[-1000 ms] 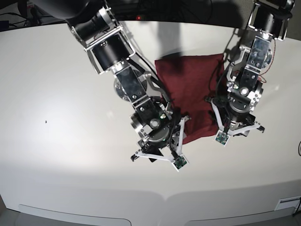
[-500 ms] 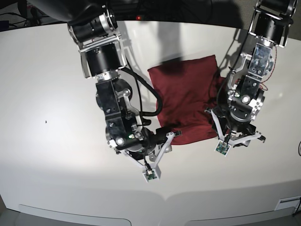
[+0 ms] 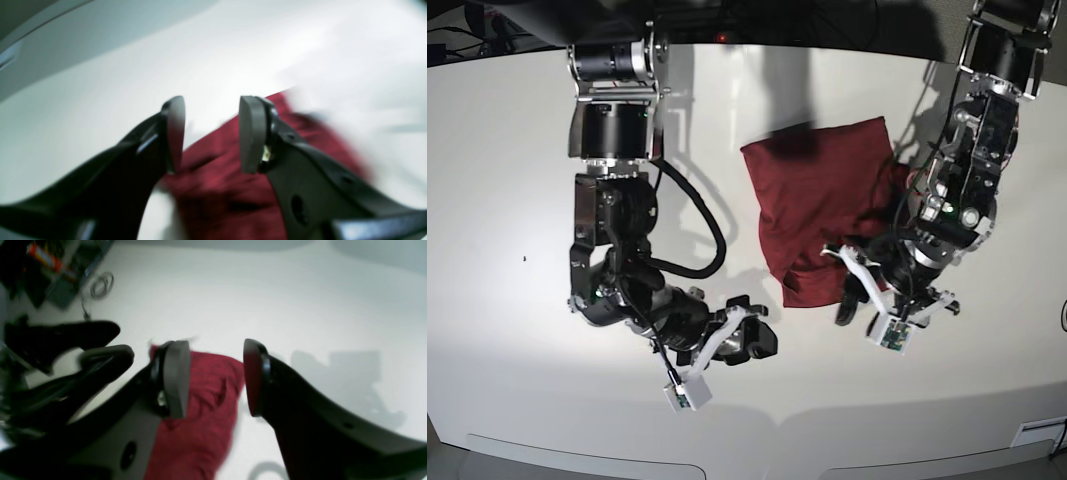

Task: Fold the T-shirt properly
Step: 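Open both grippers and pull them away from the folded shirt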

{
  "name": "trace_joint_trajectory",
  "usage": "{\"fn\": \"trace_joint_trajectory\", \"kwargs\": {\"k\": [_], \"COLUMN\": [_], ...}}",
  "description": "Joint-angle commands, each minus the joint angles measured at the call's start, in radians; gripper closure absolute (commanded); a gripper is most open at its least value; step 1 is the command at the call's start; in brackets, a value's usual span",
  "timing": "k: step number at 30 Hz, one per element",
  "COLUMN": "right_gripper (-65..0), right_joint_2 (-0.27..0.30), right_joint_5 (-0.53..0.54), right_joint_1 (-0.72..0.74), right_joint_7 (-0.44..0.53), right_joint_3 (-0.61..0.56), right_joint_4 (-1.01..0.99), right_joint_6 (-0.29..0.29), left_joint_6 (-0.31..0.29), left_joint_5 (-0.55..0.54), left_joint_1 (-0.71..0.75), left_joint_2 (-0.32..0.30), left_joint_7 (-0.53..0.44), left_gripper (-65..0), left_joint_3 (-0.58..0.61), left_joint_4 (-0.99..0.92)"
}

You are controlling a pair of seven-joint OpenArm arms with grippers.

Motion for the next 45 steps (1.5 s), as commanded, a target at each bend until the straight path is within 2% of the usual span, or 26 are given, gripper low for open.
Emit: {"fn": "trace_joint_trajectory", "kwargs": {"k": [1, 6, 9, 11, 16, 20, 23, 25, 29, 33, 37, 41, 45], "right_gripper": [-26.9, -26.9, -26.9, -26.9, -26.9, -26.9, -26.9, -26.9, -26.9, -26.9, -26.9, -26.9, -26.9], "right_joint_2": [0.019, 0.123, 0.182, 0.212, 0.264, 0.267, 0.268, 0.267, 0.267, 0.267, 0.267, 0.267, 0.267], "right_joint_5": [0.021, 0.009, 0.009, 0.009, 0.010, 0.010, 0.010, 0.010, 0.010, 0.011, 0.014, 0.014, 0.013], "right_joint_1": [0.008, -0.111, -0.199, -0.254, -0.363, -0.418, -0.439, -0.443, -0.443, -0.443, -0.443, -0.440, -0.440], "right_joint_7": [0.021, 0.017, 0.016, 0.013, 0.009, 0.008, 0.006, 0.005, 0.005, 0.006, 0.006, 0.008, 0.012], "right_joint_3": [0.001, 0.002, 0.002, 0.002, 0.002, 0.002, 0.002, 0.002, 0.002, 0.002, 0.002, 0.002, 0.002], "right_joint_4": [0.041, 0.194, 0.286, 0.336, 0.400, 0.415, 0.417, 0.417, 0.417, 0.417, 0.417, 0.417, 0.417], "right_joint_6": [0.009, 0.009, 0.009, 0.009, 0.009, 0.009, 0.009, 0.009, 0.009, 0.009, 0.009, 0.009, 0.009], "left_joint_6": [-0.010, -0.073, -0.146, -0.152, -0.132, -0.026, -0.016, -0.016, -0.017, -0.017, -0.017, -0.017, -0.017], "left_joint_5": [-0.013, -0.010, 0.089, 0.153, 0.249, 0.248, 0.211, 0.208, 0.155, 0.149, 0.164, 0.198, 0.199], "left_joint_1": [-0.013, 0.080, 0.160, 0.195, 0.209, 0.204, 0.196, 0.182, 0.136, 0.085, 0.054, 0.055, 0.055], "left_joint_2": [0.007, 0.109, 0.171, 0.190, 0.191, 0.191, 0.192, 0.192, 0.192, 0.212, 0.223, 0.224, 0.222], "left_joint_7": [-0.024, -0.079, -0.170, -0.238, -0.405, -0.532, -0.711, -0.790, -0.797, -0.801, -0.889, -0.978, -0.978], "left_gripper": [-25.1, -25.1, -25.1, -25.1, -25.1, -25.1, -25.1, -25.1, -25.1, -25.1, -25.1, -25.1, -25.1], "left_joint_3": [-0.006, -0.005, -0.006, -0.006, -0.008, -0.008, -0.008, -0.008, -0.008, -0.008, -0.008, -0.008, -0.008], "left_joint_4": [0.032, 0.051, 0.051, 0.051, 0.006, -0.142, -0.271, -0.340, -0.477, -0.654, -0.816, -0.842, -0.792]}}
